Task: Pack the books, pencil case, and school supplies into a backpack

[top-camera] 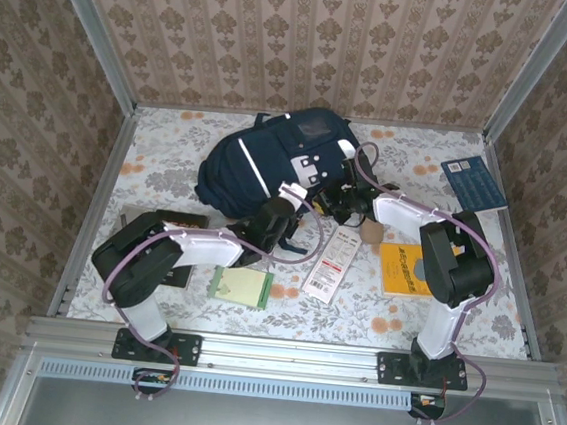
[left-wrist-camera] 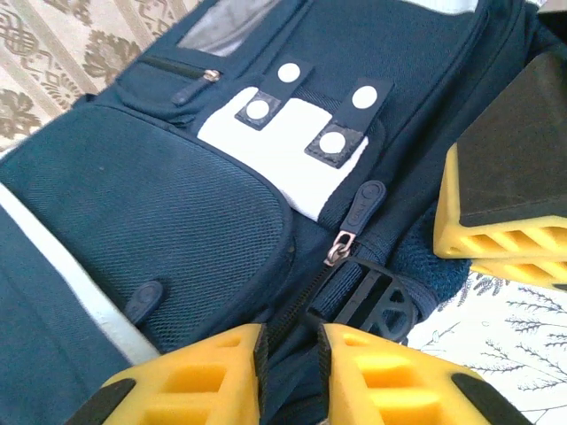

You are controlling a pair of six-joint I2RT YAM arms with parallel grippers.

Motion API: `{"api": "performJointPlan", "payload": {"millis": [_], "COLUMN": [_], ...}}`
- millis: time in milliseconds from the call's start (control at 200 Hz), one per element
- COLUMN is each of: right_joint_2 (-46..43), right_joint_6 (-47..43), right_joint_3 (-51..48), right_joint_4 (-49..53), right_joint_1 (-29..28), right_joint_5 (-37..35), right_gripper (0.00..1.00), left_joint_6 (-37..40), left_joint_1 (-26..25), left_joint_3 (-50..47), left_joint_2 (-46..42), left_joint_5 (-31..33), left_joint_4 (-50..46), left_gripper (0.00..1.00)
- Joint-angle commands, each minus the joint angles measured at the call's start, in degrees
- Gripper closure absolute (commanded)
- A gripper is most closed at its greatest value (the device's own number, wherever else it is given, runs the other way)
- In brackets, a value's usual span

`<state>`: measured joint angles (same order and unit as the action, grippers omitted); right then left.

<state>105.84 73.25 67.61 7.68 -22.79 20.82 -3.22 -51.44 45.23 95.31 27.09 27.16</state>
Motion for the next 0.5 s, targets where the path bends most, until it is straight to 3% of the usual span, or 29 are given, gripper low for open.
{"api": "performJointPlan", "payload": {"millis": [0,305,350,435,495], "right_joint_2": [-0.75,-0.88,-0.77,-0.98,-1.16], "right_joint_6": [-1.06,-1.76,-1.78,-1.47,-0.44], "right_joint_3": [4.01,4.72,4.55,2.16,-0.39], "right_joint_4": [0.18,2.05,3.37,2.76,0.26], "right_joint_1": [-0.26,-0.52,-0.51,-0.70,-0.77], "right_joint_5": [-0.65,-0.25,-0.41,-0.85,-1.37], "right_gripper": [1.00,1.00,0.84,0.67,0.64], "left_joint_6": [-1.76,-4.67,-5.32,-6.00,-6.42], "left_joint_1": [-0.83,-1.19,-1.25,-1.32,-1.37], "left_joint_3": [-2.80,-8.97,-9.23,-9.89,-10.04], "left_joint_2": [-4.21,-7.64,-7.69,-8.35,-8.94], "left_joint_5": [2.31,1.43,1.89,2.39,2.77], "left_joint_4": [1.17,3.38,3.22,4.06,4.53], "left_gripper": [0.75,0.69,0.68,0.68,0.68]}}
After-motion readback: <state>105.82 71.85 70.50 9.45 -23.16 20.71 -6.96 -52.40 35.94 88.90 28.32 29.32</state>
